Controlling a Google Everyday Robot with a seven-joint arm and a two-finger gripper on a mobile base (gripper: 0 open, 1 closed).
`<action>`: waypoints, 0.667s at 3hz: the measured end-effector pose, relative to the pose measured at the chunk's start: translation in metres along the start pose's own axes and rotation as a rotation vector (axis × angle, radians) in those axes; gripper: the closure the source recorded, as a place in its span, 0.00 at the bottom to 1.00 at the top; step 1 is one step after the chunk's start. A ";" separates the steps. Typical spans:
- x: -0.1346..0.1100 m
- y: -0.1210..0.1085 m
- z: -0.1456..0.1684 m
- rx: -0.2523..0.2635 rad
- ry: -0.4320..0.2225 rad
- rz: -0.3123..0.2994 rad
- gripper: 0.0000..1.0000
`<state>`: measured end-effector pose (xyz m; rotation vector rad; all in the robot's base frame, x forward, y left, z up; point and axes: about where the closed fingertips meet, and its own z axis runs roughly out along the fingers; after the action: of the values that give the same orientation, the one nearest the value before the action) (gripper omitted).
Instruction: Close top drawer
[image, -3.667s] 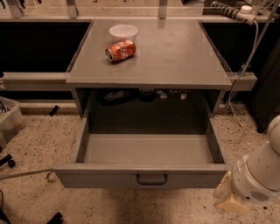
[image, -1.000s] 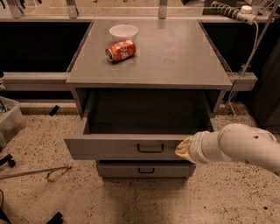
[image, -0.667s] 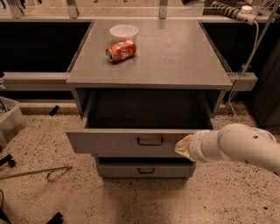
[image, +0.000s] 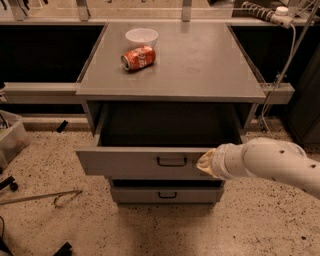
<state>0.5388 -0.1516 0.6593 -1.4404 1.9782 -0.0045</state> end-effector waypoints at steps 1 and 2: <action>-0.003 -0.014 0.009 0.018 -0.005 0.000 1.00; -0.010 -0.054 0.019 0.074 -0.017 -0.001 1.00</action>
Offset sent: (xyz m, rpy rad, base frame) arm 0.1261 -0.0174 0.0328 0.0038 -0.1645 -0.0754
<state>0.5953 -0.1568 0.6705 -1.3897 1.9428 -0.0653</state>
